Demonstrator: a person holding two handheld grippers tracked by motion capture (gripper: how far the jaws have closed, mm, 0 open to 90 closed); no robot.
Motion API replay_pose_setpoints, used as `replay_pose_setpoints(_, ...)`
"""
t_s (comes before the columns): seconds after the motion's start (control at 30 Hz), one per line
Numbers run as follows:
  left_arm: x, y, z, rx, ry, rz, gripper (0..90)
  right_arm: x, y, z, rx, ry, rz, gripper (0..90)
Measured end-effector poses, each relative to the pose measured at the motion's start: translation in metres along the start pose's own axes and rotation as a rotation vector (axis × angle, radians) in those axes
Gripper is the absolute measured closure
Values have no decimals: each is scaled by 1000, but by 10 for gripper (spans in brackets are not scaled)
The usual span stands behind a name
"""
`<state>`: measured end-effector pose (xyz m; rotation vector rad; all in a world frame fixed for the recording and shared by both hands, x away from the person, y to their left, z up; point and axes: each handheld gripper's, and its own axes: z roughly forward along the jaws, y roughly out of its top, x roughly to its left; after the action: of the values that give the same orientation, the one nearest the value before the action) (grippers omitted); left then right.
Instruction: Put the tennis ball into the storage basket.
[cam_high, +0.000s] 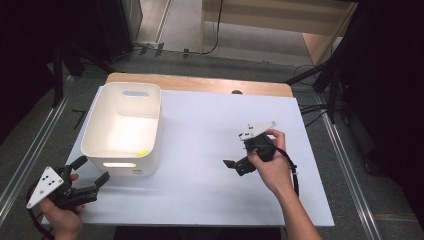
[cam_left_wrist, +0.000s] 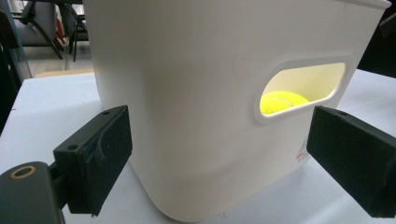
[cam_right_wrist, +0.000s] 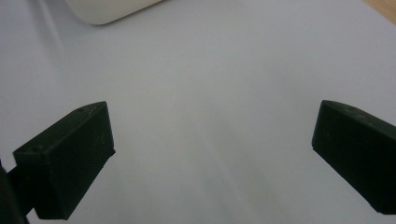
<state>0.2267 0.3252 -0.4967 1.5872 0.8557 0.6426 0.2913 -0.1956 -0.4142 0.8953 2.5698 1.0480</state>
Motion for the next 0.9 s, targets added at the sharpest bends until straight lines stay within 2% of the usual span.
replay_pose_setpoints(0.4, -1, 0, 0, 1, 0, 2, 73, -10, -48, -19, -75, -53, 79, 0)
replay_pose_setpoints(0.9, 0, 0, 0, 7, 0, 6, 74, -13, -91, -30, -162, -91, 135, 0)
